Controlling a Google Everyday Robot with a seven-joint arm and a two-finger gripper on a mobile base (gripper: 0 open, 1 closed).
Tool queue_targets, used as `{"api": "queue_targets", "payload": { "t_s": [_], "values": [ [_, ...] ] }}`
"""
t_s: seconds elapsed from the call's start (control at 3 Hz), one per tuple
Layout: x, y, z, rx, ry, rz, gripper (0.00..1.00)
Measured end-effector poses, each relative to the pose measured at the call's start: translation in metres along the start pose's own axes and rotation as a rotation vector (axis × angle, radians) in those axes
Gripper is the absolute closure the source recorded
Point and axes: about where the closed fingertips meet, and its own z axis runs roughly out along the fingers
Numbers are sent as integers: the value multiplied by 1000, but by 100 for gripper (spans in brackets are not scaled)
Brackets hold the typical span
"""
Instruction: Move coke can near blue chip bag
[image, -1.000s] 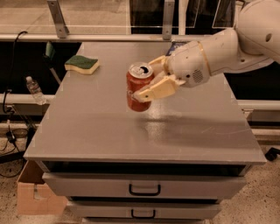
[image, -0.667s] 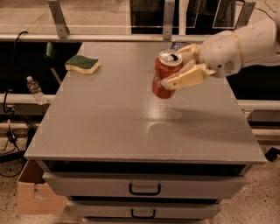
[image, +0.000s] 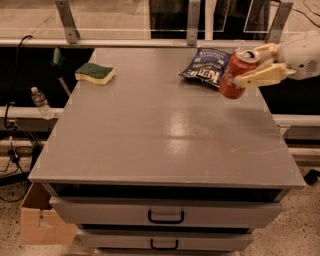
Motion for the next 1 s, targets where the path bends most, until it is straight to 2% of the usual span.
{"api": "queue_targets", "payload": {
  "t_s": [0.33,0.67,1.0],
  "values": [
    [25,-36,-23,51,-13,30,100],
    [24,-71,-45,162,-22,7,100],
    [23,-99,-57,274,-3,3,100]
  ]
}}
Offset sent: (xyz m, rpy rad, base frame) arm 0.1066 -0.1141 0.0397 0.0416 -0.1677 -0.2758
